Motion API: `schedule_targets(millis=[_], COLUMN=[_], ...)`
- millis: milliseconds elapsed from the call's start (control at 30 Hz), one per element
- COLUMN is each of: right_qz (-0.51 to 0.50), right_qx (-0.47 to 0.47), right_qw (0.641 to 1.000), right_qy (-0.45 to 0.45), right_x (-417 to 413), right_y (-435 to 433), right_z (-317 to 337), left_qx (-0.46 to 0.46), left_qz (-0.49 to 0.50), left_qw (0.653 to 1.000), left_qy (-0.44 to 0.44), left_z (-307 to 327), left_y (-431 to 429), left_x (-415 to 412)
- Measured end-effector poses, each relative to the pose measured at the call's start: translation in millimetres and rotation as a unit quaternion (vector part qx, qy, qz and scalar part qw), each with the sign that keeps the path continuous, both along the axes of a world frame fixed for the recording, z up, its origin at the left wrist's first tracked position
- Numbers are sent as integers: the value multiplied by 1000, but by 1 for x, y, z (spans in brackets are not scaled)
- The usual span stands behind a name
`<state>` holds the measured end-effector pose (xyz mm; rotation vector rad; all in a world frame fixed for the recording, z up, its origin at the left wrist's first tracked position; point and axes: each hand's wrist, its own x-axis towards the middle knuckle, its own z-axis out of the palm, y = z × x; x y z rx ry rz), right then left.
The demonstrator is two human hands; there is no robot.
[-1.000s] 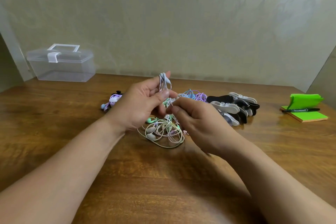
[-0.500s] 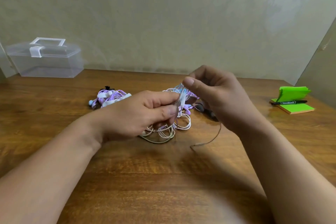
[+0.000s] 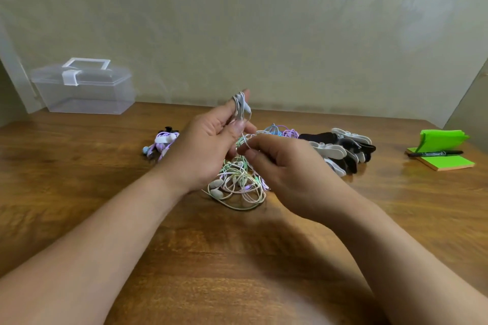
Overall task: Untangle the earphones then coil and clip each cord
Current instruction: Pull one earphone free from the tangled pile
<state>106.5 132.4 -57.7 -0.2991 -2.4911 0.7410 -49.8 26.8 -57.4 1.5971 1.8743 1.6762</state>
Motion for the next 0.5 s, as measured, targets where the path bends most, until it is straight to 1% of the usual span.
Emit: schedule_targets(millis=[67,133,200,267,333,400,433,500], right_qz=[-29,-48,-49,-36,-1,40,60,86], right_qx=[23,28,7,-30,-87,-181,-243,-351], right_qw=[999,996,995,993,989,974,960,924], right_qy=[36,69,88,104,119,127,124,122], right_x=[5,10,15,18,20,22,20,13], right_y=[6,13,19,23,26,30,32,35], right_z=[5,11,16,19,22,24,22,15], left_qx=[-74,-119,-135,-147,-171,-188,-176,-121], left_qz=[-5,-42,-89,-136,-182,-235,-258,-292], left_qw=[995,988,984,979,968,954,949,938], left_qy=[60,89,72,34,7,-12,-39,-145], left_z=[-1,0,4,8,10,10,9,7], left_y=[-2,-6,-7,-8,-12,-16,-16,-14], left_x=[0,5,15,22,23,20,20,23])
